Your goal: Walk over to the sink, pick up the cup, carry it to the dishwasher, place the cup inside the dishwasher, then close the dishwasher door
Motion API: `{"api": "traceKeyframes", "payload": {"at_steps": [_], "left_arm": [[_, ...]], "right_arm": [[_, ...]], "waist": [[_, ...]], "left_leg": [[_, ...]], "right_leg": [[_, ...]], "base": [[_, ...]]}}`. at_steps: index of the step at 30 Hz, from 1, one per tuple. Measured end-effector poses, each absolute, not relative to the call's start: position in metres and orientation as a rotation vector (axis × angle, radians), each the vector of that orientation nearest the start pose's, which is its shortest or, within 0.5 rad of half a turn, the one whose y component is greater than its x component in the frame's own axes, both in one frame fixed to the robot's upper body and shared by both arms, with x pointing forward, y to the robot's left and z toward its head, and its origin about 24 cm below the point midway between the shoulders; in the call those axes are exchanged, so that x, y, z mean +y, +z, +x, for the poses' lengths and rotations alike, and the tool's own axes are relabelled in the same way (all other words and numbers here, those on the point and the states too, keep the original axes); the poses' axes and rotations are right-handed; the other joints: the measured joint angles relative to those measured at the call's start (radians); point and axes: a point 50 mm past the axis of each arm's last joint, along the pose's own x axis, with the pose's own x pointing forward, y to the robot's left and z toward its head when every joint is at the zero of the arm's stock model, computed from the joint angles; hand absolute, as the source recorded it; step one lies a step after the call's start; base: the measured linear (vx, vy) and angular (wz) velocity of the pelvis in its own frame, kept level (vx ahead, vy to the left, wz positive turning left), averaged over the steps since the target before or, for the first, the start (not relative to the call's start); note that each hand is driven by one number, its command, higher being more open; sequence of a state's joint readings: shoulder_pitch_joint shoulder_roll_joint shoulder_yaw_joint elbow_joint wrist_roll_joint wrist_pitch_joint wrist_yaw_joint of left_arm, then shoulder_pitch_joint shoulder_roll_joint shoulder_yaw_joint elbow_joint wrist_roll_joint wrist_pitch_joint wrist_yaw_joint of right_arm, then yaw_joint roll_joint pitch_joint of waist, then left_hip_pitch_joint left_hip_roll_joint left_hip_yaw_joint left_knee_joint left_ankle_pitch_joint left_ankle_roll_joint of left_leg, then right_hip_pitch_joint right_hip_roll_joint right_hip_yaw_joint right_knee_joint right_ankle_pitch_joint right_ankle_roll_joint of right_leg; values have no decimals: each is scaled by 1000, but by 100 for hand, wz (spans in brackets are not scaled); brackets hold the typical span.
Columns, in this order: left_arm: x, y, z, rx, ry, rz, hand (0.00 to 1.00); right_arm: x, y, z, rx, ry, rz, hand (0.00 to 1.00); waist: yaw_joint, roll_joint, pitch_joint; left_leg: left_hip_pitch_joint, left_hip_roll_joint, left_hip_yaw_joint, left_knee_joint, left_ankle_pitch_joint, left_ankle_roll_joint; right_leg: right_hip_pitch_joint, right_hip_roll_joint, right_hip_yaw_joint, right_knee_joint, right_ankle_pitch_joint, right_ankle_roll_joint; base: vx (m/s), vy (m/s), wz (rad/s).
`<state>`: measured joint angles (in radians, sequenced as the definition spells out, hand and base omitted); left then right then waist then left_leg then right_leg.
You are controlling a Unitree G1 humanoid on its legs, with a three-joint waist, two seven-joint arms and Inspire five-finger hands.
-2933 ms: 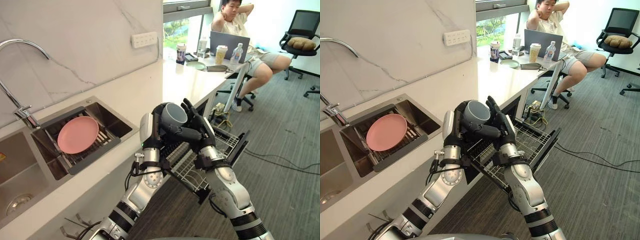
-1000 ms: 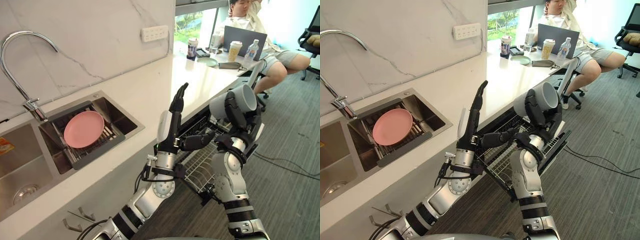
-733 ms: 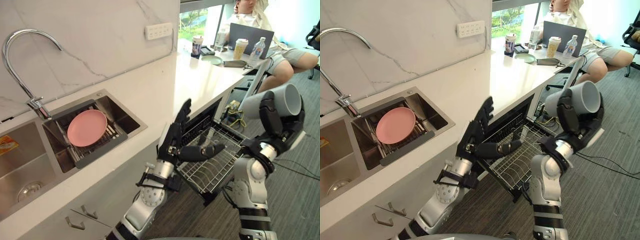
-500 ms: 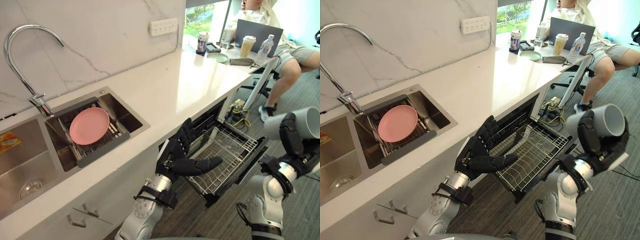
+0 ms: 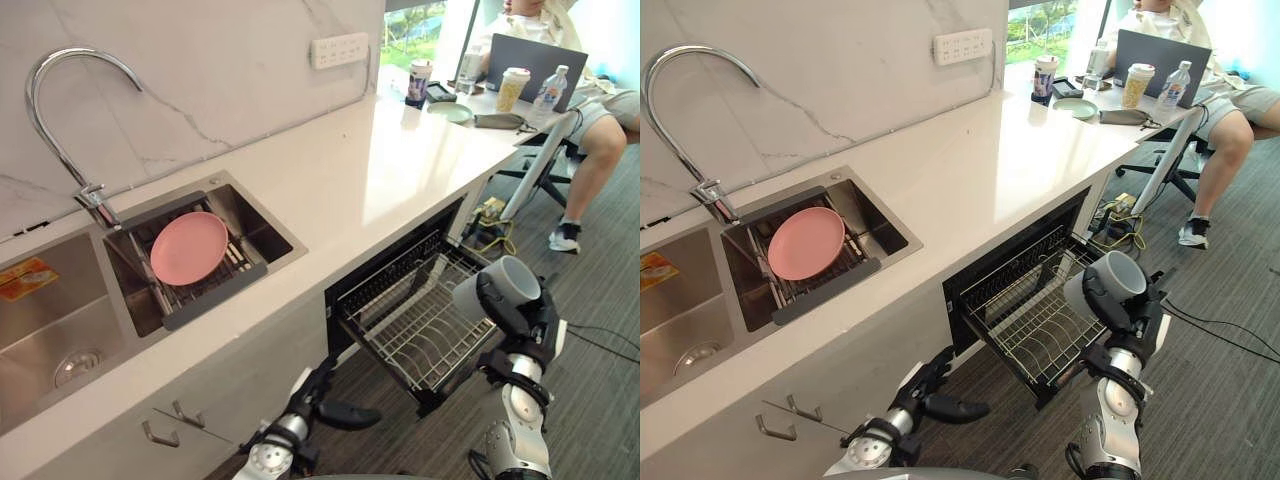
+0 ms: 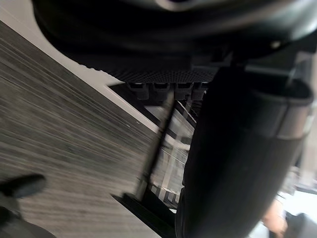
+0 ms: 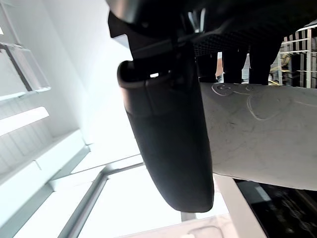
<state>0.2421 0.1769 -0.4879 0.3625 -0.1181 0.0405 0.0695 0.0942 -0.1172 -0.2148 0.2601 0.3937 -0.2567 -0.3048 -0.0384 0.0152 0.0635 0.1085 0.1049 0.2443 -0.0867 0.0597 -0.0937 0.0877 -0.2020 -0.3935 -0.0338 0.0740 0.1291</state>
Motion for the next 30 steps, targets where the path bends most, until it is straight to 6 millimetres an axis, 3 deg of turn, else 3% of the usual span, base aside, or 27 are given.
{"api": "traceKeyframes", "payload": {"at_steps": [6,15,22,24,26,27,30], "left_arm": [[152,-128,108,862,-144,338,100],[175,-137,111,918,47,381,100],[207,-135,112,921,237,418,100],[218,-137,106,946,243,468,100],[229,-137,100,951,254,531,100],[235,-133,104,929,260,577,100],[238,-135,98,952,252,596,100]], "right_arm": [[-253,-27,206,193,-551,136,0],[-251,-57,210,422,-359,-55,0],[-252,-81,212,593,-354,-89,0],[-252,-77,221,582,-358,-104,0],[-256,-58,248,511,-362,-143,0],[-265,-45,264,478,-390,-173,0],[-281,-26,281,444,-439,-211,0]], "waist": [[5,-6,4],[29,-9,19],[65,-11,80],[76,-14,111],[89,-21,160],[110,-27,197],[131,-26,258]], "left_leg": [[7,-6,-19,-4,3,3],[-27,-4,-73,-5,24,2],[-76,-1,-143,-5,50,-1],[-96,4,-159,-4,58,-5],[-141,13,-175,-4,71,-6],[-170,16,-186,-3,86,-5],[-191,9,-213,-4,103,-3]], "right_leg": [[20,-6,-17,-1,-1,-1],[23,-4,-68,0,-9,-4],[18,0,-139,20,-17,-7],[10,4,-158,24,-20,-12],[-33,9,-169,46,-25,-21],[-58,10,-181,59,-26,-28],[-60,4,-188,71,-30,-33]], "base": [[-15,7,8],[-46,-3,17],[-13,-16,30],[-18,-24,28],[-81,-20,25],[-104,-17,25],[-73,11,32]]}}
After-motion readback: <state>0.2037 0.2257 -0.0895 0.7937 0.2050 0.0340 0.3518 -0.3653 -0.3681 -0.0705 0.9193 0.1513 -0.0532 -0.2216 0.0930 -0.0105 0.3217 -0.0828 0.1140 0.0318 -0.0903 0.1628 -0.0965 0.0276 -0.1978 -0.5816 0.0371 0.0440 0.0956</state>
